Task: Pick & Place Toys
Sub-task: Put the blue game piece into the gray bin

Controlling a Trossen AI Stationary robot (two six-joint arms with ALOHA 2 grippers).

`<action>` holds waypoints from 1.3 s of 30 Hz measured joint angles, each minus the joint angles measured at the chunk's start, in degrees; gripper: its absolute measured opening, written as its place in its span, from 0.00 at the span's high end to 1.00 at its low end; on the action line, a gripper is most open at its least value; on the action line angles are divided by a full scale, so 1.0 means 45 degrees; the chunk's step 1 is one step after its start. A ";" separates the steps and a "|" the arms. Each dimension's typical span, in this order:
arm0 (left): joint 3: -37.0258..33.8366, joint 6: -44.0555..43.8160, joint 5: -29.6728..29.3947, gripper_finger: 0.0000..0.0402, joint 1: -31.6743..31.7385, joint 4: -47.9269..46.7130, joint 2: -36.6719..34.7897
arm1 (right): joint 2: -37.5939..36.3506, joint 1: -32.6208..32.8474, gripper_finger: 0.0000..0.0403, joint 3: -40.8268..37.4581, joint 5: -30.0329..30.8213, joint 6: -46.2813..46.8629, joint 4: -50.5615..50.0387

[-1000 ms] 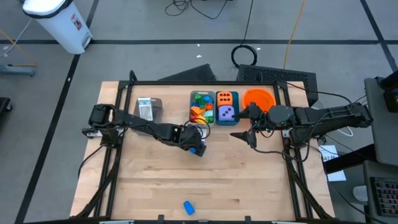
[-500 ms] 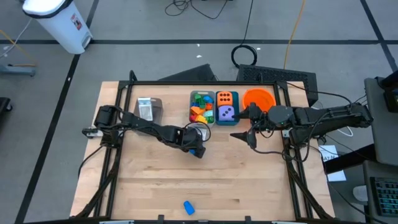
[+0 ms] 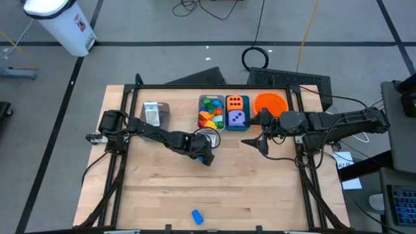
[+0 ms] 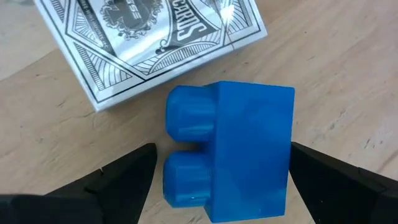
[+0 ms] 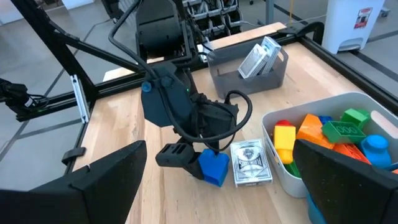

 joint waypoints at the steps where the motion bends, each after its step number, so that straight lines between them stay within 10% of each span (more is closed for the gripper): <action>1: 0.0000 0.0100 0.0007 0.09 -0.0003 0.0004 0.0000 | 0.0000 0.0000 0.02 0.0000 0.0000 0.0000 0.0008; 18: -0.0005 0.0864 0.0788 0.30 0.0327 -0.0522 -0.0005 | 0.0000 0.0000 0.02 0.0000 0.0000 0.0000 0.0013; 39: -0.0068 0.1092 0.1371 0.30 0.0361 -0.0456 -0.2453 | 0.0000 0.0000 0.02 0.0000 0.0000 -0.0097 0.0018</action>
